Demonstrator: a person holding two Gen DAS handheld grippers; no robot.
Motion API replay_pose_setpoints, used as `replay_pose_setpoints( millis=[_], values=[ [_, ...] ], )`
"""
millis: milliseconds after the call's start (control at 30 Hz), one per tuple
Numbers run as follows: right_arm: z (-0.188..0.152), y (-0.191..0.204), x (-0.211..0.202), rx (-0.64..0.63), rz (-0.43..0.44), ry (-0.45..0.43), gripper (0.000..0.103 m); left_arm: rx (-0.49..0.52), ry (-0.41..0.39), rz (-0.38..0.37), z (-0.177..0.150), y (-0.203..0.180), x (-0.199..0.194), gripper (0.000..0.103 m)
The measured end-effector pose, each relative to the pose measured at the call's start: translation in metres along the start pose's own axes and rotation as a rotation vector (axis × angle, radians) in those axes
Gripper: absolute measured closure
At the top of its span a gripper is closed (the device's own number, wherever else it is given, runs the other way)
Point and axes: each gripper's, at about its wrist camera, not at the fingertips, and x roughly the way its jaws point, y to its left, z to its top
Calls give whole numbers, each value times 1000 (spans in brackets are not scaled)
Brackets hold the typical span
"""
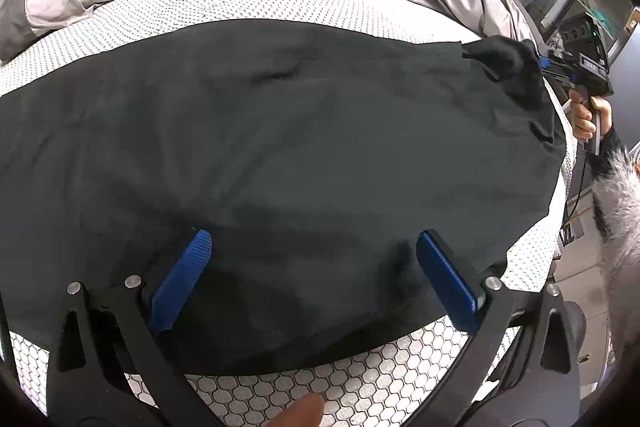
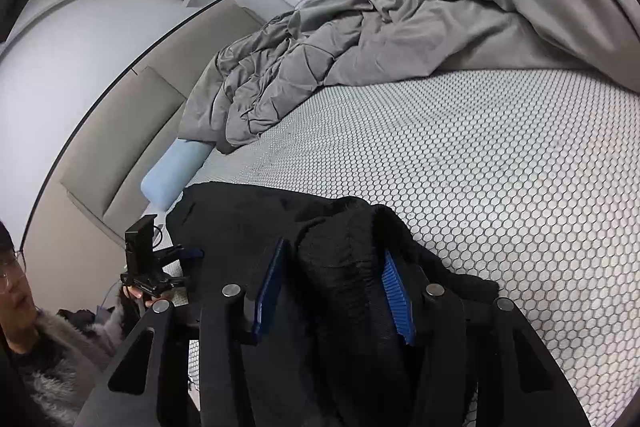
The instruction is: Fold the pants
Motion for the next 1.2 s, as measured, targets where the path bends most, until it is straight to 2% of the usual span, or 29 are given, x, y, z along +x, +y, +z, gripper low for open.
replay_pose_setpoints(
  millis=[200,300,400,500,667,700,767,800,867,900,933,967,1067,1133,1167,1200],
  values=[
    [-7,3,-24,-19,31,-3,54,-4,3,5,-1,1,0,1],
    [-6,8,-13,-34,14,66,54,0,2,4,0,0,-1,1],
    [-6,18,-4,-80,35,120,54,10,4,1,0,-1,-1,1],
    [-4,26,-5,-109,44,133,54,11,6,-2,1,1,0,1],
    [7,24,7,-95,-9,161,54,10,8,0,2,2,1,1],
    [8,23,13,-91,-25,177,56,11,7,0,2,2,1,1],
    [7,20,22,-90,-36,178,83,14,7,3,1,0,2,1],
    [7,18,23,-100,-65,147,89,15,9,7,1,0,3,1],
    [7,5,19,-75,-148,62,92,19,14,14,0,0,5,1],
    [7,-3,17,-53,-206,36,94,21,16,18,-1,0,6,1],
    [4,-21,16,4,-305,4,94,22,17,24,-2,-1,7,1],
    [2,-33,18,48,-377,1,94,23,18,27,-2,-1,6,1],
    [-6,-44,30,101,-474,52,91,18,16,35,-3,0,4,1],
    [-5,-37,25,125,-534,35,85,13,10,37,-2,3,0,1],
    [-6,-32,20,147,-571,19,79,5,-1,41,-2,6,-5,1],
    [-8,-25,11,165,-668,-6,60,-3,-13,47,-1,9,-10,1]
  ],
)
